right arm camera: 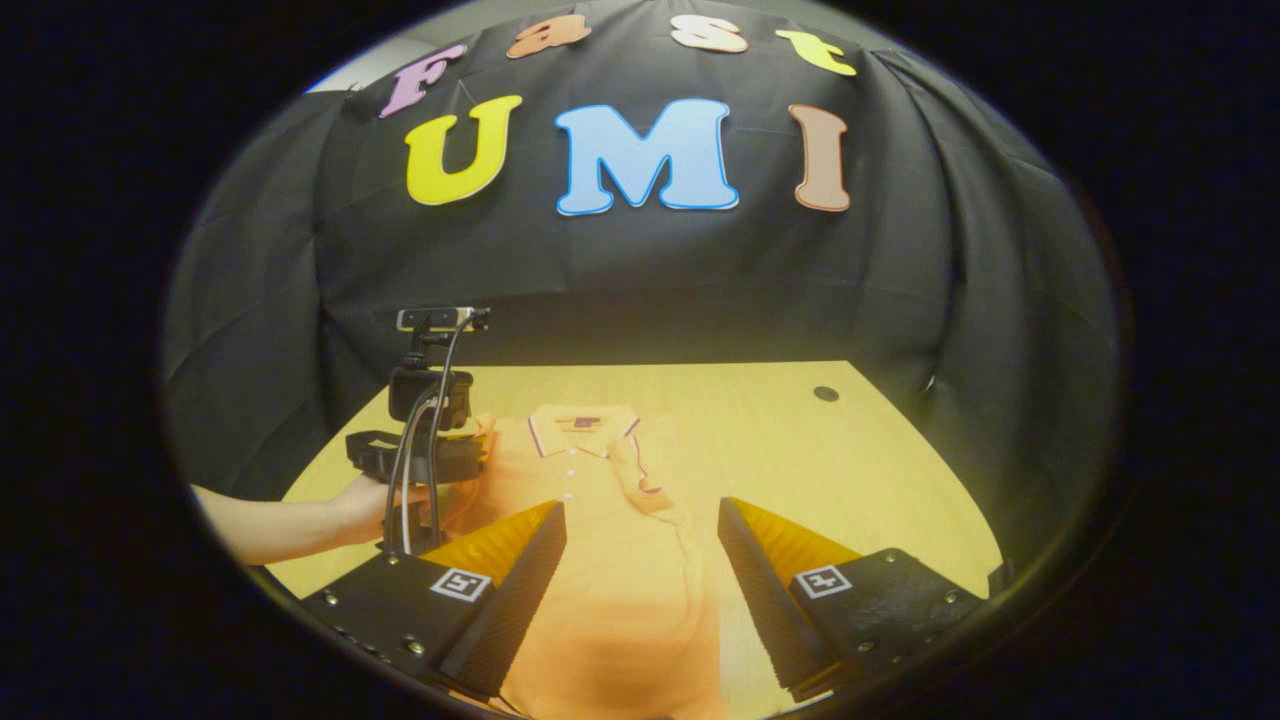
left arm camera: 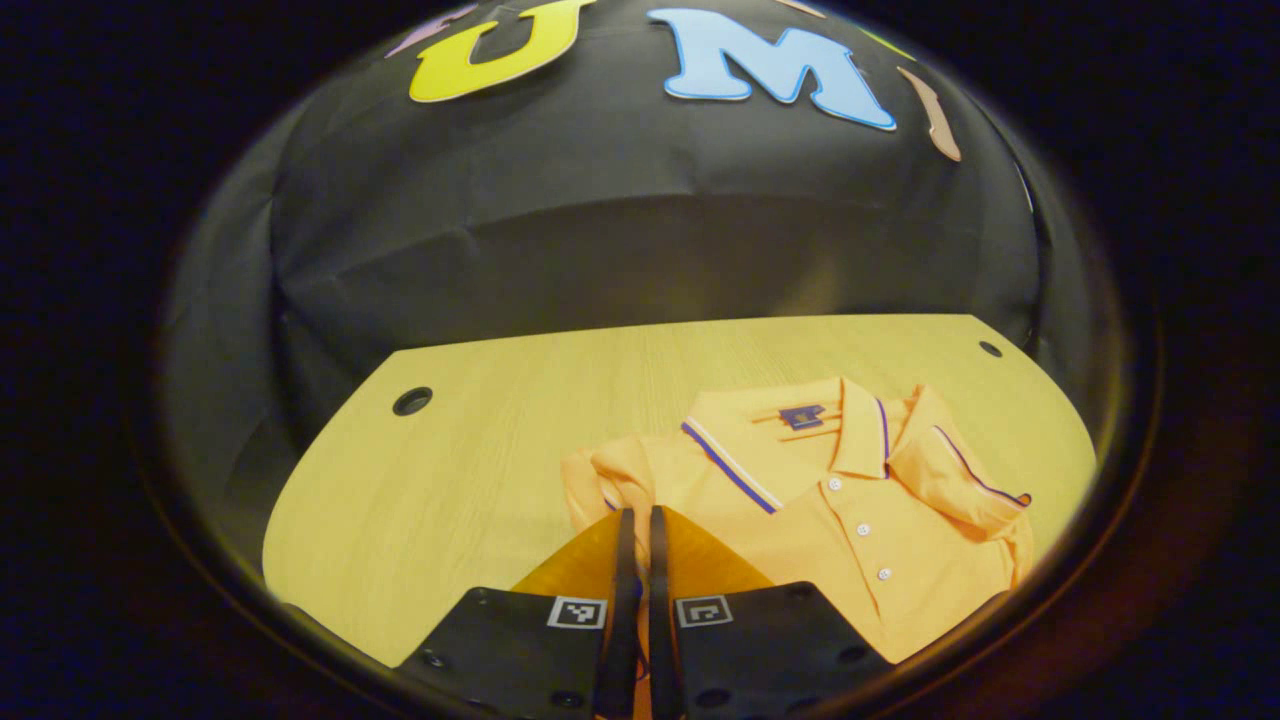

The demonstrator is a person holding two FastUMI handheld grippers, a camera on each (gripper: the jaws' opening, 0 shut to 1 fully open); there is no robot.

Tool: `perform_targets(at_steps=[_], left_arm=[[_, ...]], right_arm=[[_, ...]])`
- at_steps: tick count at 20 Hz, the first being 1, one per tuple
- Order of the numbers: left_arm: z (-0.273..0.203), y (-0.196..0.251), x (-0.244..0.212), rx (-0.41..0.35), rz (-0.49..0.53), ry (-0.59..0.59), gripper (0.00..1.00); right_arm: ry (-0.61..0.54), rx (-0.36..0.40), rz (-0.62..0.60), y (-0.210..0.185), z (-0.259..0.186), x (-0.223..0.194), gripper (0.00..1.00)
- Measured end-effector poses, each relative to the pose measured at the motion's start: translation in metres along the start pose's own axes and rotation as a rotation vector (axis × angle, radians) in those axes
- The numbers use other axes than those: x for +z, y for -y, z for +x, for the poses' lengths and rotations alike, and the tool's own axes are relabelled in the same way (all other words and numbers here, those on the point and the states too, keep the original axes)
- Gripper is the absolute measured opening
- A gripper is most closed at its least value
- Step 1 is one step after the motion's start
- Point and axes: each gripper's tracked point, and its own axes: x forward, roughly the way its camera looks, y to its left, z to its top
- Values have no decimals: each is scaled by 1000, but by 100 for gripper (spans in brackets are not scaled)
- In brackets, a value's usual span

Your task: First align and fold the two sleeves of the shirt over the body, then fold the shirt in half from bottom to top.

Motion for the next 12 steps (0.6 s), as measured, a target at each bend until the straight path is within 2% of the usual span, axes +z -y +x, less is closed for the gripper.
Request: perform_targets(at_steps=[4,5,6,7,8,9,12], left_arm=[[-5,8,-1,-54,-1,-15,30],[-9,9,-1,-65,-9,-16,48],[-14,13,-1,-84,-19,-18,56],[-18,14,-2,-91,-28,-18,71],[-23,14,-2,-91,-37,-13,77],[-31,13,-3,-84,-45,-7,88],[-61,10,-6,-73,-65,10,96]], right_arm=[[8,-5,23,-6,-2,-2,95],[13,-9,18,-3,-2,-3,95],[18,-13,10,-2,-3,-3,95],[24,-14,5,-1,-4,-2,95],[30,-11,2,0,-6,-3,95],[31,-6,-1,0,-7,-4,95],[30,17,-12,2,-14,-15,95]])
